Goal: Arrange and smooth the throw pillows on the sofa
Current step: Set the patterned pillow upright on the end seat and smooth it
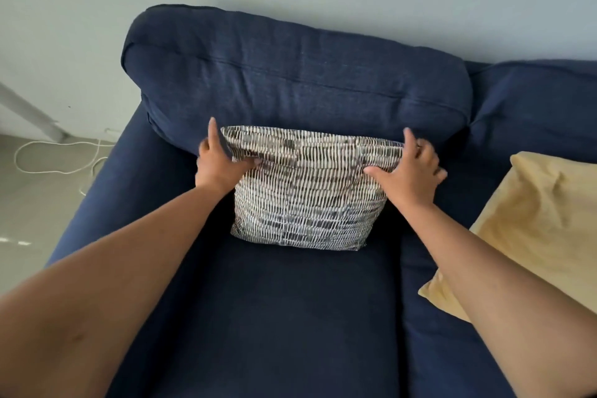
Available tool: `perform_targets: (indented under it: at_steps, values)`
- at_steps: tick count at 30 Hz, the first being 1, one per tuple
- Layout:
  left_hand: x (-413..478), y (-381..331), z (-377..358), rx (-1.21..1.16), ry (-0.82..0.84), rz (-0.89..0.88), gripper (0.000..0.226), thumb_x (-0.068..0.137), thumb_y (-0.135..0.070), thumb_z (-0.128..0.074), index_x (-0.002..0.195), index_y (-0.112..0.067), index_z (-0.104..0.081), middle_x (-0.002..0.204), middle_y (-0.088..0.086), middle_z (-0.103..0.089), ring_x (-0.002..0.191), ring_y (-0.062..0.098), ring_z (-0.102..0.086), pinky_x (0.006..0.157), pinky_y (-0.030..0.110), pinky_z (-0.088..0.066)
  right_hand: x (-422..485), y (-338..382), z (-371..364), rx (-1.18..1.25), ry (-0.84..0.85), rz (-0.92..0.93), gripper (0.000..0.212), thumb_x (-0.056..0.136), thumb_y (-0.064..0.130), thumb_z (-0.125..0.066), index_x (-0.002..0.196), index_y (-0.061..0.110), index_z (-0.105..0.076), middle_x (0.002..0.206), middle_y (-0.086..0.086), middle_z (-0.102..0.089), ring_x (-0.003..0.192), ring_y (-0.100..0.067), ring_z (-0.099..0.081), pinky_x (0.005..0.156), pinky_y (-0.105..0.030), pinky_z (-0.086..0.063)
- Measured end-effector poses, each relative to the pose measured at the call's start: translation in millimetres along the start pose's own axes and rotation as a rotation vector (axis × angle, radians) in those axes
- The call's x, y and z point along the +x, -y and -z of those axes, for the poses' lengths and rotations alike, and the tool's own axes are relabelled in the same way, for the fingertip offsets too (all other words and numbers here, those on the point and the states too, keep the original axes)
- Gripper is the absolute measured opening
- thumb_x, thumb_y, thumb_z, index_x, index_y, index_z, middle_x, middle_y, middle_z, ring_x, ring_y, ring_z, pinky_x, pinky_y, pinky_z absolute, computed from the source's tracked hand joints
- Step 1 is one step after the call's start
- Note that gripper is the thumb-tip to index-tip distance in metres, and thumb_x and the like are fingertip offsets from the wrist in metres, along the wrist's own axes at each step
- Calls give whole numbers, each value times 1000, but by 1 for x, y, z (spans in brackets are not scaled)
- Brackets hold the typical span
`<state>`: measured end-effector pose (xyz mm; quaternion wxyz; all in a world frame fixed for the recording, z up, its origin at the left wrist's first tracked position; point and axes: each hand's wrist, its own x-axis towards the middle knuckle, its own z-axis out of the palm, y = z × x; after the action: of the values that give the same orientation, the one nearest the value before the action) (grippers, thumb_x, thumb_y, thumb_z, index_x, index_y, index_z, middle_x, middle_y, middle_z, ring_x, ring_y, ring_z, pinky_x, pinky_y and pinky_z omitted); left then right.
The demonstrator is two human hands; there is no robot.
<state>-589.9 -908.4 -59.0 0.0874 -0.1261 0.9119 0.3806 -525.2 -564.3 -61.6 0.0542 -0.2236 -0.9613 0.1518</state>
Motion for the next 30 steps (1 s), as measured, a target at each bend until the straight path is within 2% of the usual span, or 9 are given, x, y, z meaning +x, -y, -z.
perform_targets:
  at_steps: [2, 5, 11, 16, 19, 21, 25, 27, 30]
  values:
    - [-5, 8, -3, -416, 164, 109, 119, 74, -35, -88, 160, -30, -4, 156, 4, -40, 143, 25, -39, 114, 45, -37, -4, -6, -4, 276, 57, -209, 116, 69, 61, -79, 156, 26, -11, 156, -14, -30, 138, -36, -37, 107, -56, -32]
    - [-11, 19, -14, -352, 246, 89, 53, 83, -33, -81, 130, -22, -60, 117, -8, -70, 117, 20, -64, 102, 39, -49, -18, -7, -13, 641, 174, -305, 102, 77, 44, -80, 154, 16, -20, 145, -7, -51, 128, -30, -54, 101, -38, -45]
    - [-25, 19, -15, -353, -14, 45, 5, 91, -48, -65, 92, -44, -63, 91, -20, -72, 87, 5, -68, 69, 26, -52, -29, 6, -13, 643, 94, -265, 66, 92, 42, -64, 145, 10, -42, 135, -6, -62, 125, -27, -57, 106, -45, -46]
    - [-21, 19, -18, -527, 12, 120, 7, 95, -32, -66, 97, -38, -68, 100, -10, -76, 95, 13, -72, 86, 37, -58, -37, 5, -21, 631, 16, -284, 44, 99, 32, -57, 134, 6, -51, 126, -10, -66, 116, -29, -62, 99, -45, -50]
    - [-15, 20, -21, -641, 0, 115, 14, 98, -30, -61, 93, -38, -72, 97, -11, -78, 90, 10, -74, 85, 37, -59, -38, 2, -26, 693, -99, -309, 27, 99, 26, -57, 121, 11, -59, 100, 4, -68, 87, -15, -66, 76, -30, -53]
    - [-13, 19, -20, -672, -3, 111, 18, 100, -30, -60, 89, -37, -72, 94, -10, -78, 87, 9, -74, 86, 38, -60, -37, 0, -25, 677, -145, -292, 28, 98, 25, -57, 124, 13, -58, 94, 13, -64, 82, -3, -62, 74, -27, -48]
    - [-9, 20, -24, -504, -106, 98, 8, 98, -29, -61, 106, -27, -61, 96, -10, -71, 84, 9, -67, 91, 50, -56, -38, 5, -27, 640, -138, -293, 51, 96, 27, -62, 143, 16, -46, 124, -2, -64, 117, -23, -61, 98, -41, -46]
    - [-13, 15, -28, -296, -263, -66, 39, 95, -29, -63, 131, -32, -47, 123, -9, -62, 107, 8, -61, 100, 47, -51, -40, 12, -28, 569, -252, -230, 61, 93, 26, -65, 147, 17, -39, 139, -8, -52, 128, -24, -52, 109, -49, -36]
    - [-25, 5, -39, 112, -420, -618, 62, 97, -30, -59, 153, -22, -33, 161, 10, -31, 151, 28, -25, 123, 49, -16, -51, 35, -36, 361, -438, 89, 61, 95, 28, -60, 150, 15, -36, 154, -10, -39, 146, -22, -33, 114, -48, -25]
